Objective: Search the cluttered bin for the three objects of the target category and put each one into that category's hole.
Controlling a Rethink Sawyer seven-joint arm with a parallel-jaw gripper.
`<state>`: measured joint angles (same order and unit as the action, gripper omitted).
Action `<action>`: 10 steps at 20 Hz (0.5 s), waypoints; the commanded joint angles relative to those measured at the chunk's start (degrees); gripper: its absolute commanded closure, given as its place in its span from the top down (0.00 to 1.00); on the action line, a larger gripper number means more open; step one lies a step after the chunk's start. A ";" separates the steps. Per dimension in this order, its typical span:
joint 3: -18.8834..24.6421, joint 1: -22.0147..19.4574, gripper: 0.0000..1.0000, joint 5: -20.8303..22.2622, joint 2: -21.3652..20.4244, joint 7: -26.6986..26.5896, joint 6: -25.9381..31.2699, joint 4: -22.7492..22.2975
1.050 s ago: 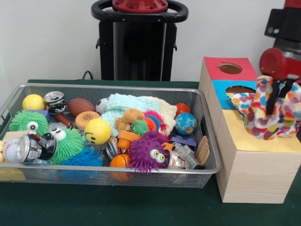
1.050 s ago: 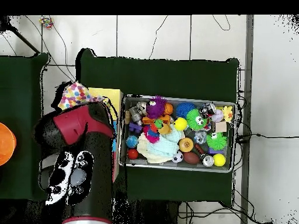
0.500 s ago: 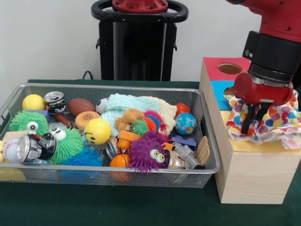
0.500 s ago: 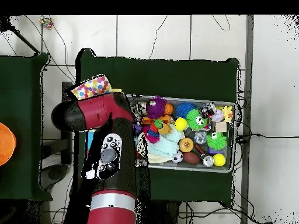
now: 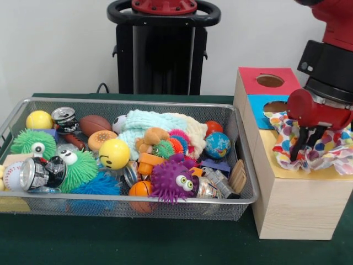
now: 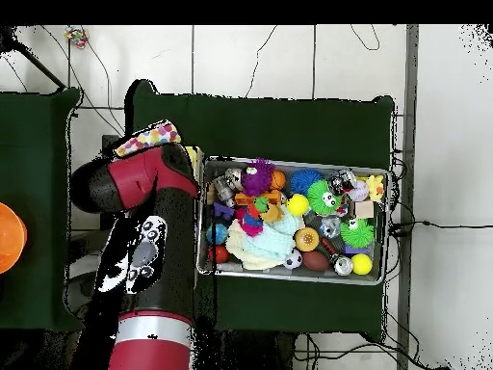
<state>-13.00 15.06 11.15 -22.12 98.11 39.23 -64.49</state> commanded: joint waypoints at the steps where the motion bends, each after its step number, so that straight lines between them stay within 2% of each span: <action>1: -1.80 1.13 0.00 6.11 16.71 12.56 -11.45 3.90; 2: -3.78 2.67 0.00 6.91 17.80 14.95 -14.35 3.94; 5: -3.83 2.99 0.00 4.90 19.18 16.53 -15.91 2.44; 10: 2.64 -1.51 0.00 2.05 18.80 8.76 -15.10 0.13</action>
<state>-19.19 19.91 12.29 -18.58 98.11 39.38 -61.39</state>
